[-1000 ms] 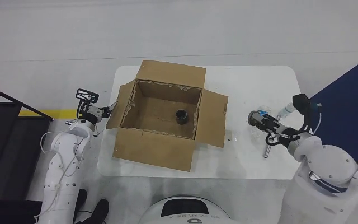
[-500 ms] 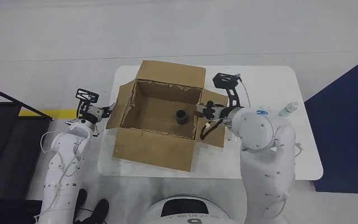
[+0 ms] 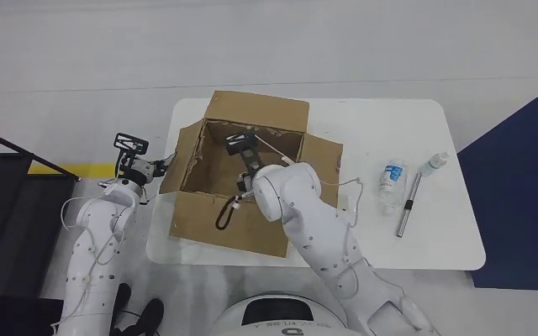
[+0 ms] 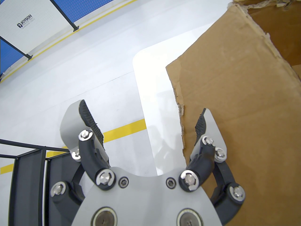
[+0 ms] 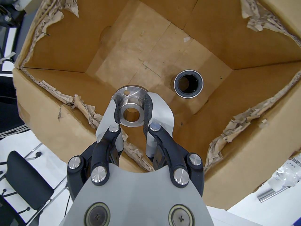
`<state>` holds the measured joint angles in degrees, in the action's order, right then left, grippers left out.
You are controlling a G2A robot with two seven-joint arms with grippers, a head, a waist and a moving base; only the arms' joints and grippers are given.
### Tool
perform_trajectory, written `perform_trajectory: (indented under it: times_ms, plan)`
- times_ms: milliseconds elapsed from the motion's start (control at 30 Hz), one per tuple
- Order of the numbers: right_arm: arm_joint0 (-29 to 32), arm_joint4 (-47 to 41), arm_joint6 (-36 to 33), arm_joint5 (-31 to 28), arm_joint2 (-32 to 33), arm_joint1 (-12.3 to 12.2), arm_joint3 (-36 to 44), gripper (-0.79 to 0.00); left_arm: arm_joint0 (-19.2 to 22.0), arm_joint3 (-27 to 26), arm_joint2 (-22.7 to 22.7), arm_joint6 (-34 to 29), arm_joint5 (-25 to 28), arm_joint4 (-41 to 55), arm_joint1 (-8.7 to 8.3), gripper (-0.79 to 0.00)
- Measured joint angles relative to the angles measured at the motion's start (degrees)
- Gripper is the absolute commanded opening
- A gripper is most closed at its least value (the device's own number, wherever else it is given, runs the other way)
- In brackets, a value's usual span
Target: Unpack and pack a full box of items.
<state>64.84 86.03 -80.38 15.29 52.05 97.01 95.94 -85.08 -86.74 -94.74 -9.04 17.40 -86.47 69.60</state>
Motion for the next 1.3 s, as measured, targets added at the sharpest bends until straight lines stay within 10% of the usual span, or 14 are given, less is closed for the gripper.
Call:
perform_trajectory:
  times_ms: [933,1300]
  plan:
    - [-11.21,1.53,5.38,2.21,-6.73,4.31,-30.89,-0.785,0.0,0.0,0.0,0.0,0.0,0.0,0.0,0.0]
    - [-10.45,1.16,4.83,0.94,-4.97,4.47,-28.61,-0.459,0.0,0.0,0.0,0.0,0.0,0.0,0.0,0.0]
